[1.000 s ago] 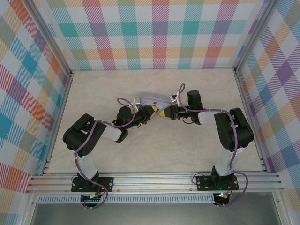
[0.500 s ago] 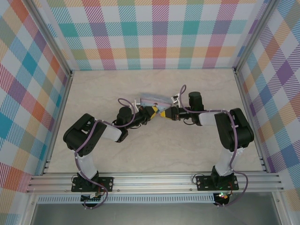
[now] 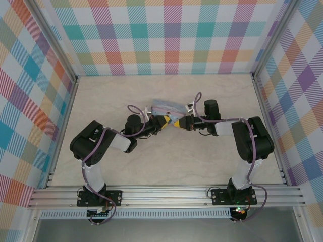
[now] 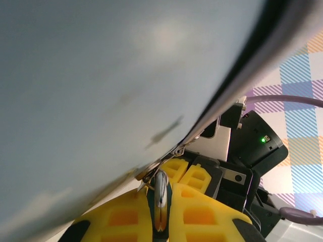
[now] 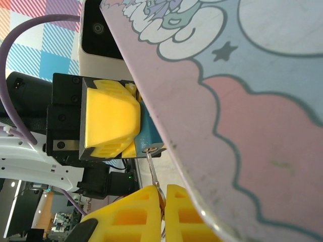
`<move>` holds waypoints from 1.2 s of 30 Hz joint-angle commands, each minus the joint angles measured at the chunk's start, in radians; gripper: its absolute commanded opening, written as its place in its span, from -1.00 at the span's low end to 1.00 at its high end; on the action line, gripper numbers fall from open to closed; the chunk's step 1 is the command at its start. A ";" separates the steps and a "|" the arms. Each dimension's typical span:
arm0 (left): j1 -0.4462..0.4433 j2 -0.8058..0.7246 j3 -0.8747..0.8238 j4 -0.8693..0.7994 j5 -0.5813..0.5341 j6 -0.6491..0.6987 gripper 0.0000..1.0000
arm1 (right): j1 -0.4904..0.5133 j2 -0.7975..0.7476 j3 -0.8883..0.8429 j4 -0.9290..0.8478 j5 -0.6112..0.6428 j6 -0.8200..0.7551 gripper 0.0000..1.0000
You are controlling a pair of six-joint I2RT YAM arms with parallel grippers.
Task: Unlock a padlock with a key
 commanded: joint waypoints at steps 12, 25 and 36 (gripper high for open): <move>0.005 -0.003 0.029 0.090 0.139 0.036 -1.00 | 0.036 -0.021 0.005 -0.057 0.051 -0.067 -0.85; 0.009 -0.005 0.019 0.091 0.152 0.050 -1.00 | 0.036 -0.019 0.028 -0.053 0.086 -0.050 -0.85; 0.014 -0.010 0.009 0.077 0.159 0.065 -1.00 | 0.026 -0.020 0.029 0.000 0.076 -0.011 -0.84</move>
